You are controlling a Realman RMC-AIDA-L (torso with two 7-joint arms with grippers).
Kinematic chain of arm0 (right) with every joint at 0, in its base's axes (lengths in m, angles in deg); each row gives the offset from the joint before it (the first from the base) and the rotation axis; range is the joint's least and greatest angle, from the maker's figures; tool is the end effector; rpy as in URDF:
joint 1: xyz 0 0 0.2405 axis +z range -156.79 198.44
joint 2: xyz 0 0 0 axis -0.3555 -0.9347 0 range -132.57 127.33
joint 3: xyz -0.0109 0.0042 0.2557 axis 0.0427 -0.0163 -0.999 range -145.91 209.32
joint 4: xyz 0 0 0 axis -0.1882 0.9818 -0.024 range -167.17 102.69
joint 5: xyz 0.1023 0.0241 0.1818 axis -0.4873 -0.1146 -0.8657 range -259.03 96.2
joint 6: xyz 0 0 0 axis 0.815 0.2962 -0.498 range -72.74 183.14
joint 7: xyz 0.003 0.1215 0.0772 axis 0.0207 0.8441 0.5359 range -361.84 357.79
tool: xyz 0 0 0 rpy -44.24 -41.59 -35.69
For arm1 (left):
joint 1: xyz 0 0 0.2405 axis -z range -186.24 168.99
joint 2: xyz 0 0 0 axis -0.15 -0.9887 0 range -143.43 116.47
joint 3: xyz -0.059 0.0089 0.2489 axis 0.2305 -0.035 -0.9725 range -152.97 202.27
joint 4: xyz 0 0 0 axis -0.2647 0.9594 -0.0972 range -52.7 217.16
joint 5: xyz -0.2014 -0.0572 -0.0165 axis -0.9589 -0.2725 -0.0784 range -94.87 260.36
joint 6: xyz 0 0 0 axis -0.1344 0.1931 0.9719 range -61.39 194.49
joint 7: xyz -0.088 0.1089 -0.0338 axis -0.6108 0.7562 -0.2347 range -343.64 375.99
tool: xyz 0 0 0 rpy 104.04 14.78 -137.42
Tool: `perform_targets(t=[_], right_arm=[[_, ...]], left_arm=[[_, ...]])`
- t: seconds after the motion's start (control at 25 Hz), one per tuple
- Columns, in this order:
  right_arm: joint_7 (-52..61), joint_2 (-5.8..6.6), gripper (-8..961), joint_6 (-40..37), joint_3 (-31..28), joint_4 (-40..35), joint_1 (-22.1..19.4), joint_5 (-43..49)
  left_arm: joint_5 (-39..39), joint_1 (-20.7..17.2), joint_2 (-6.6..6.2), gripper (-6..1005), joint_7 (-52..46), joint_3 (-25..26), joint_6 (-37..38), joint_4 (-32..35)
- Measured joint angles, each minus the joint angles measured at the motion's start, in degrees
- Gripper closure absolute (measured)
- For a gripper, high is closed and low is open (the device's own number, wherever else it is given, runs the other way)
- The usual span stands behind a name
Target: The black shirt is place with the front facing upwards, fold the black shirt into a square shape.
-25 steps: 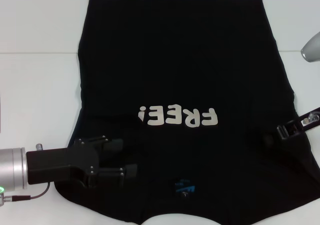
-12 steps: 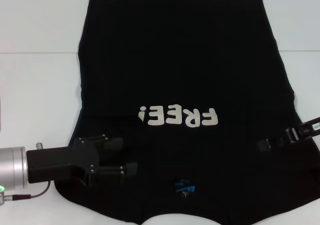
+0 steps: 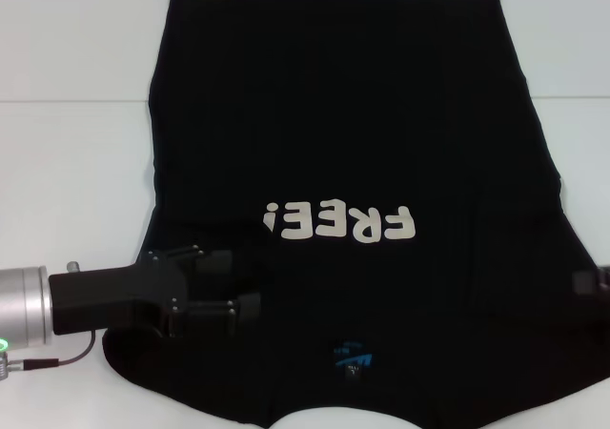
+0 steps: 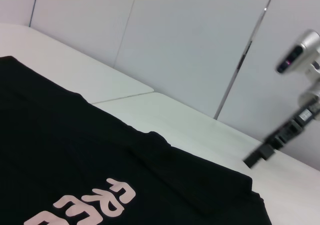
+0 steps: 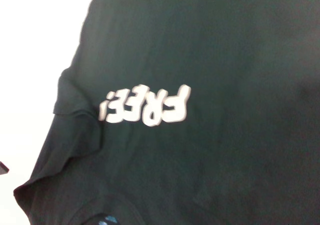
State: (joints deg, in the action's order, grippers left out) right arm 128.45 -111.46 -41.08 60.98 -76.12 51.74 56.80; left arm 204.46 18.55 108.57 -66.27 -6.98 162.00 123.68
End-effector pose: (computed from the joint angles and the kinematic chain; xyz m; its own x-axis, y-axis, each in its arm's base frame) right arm 0.3253 0.3248 0.0923 0.2441 -0.9201 -0.3064 -0.9694 -0.2405 -0.0500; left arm -0.2759 0.3016 -0.0011 0.7338 0.4364 0.5207 0.5452 -0.8356 -0.0681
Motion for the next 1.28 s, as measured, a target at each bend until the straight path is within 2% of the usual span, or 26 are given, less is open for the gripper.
perform_targets(t=[0.08, 0.16, 0.32, 0.4, 0.68, 0.96, 1.28], right_arm=[[1.9, 0.78, 213, -0.5, -0.2, 0.2, -1.5, 0.2], [4.4, 1.85, 215, -0.5, 0.0, 0.9, -2.1, 0.6], [9.4, 3.71, 218, 0.1, 0.3, 2.8, -1.0, 5.3], [10.0, 3.82, 218, 0.2, 0.3, 2.8, -0.5, 6.4], [10.9, 2.97, 217, 0.9, 1.0, 2.5, 2.5, 11.3], [11.0, 2.44, 217, 4.0, 4.4, 2.9, 2.9, 11.4], [10.7, 1.6, 217, 4.8, 5.4, 2.9, 3.5, 11.5]], left_arm=[[0.0, 0.2, -0.08, 125, -0.6, 0.0, -0.1, 0.0], [0.0, 0.4, -0.1, 125, -0.8, 0.0, -0.1, 0.0], [0.0, 0.5, -0.09, 125, -1.2, 0.0, -0.6, -0.1], [0.0, 0.5, -0.08, 125, -1.2, 0.0, -1.0, -0.1], [0.0, 0.6, -0.06, 125, -1.2, -0.1, -1.2, -0.1], [0.0, 0.5, -0.06, 125, -1.2, -0.1, -1.2, -0.1], [0.0, 0.5, -0.06, 125, -1.3, -0.1, -1.4, -0.1]])
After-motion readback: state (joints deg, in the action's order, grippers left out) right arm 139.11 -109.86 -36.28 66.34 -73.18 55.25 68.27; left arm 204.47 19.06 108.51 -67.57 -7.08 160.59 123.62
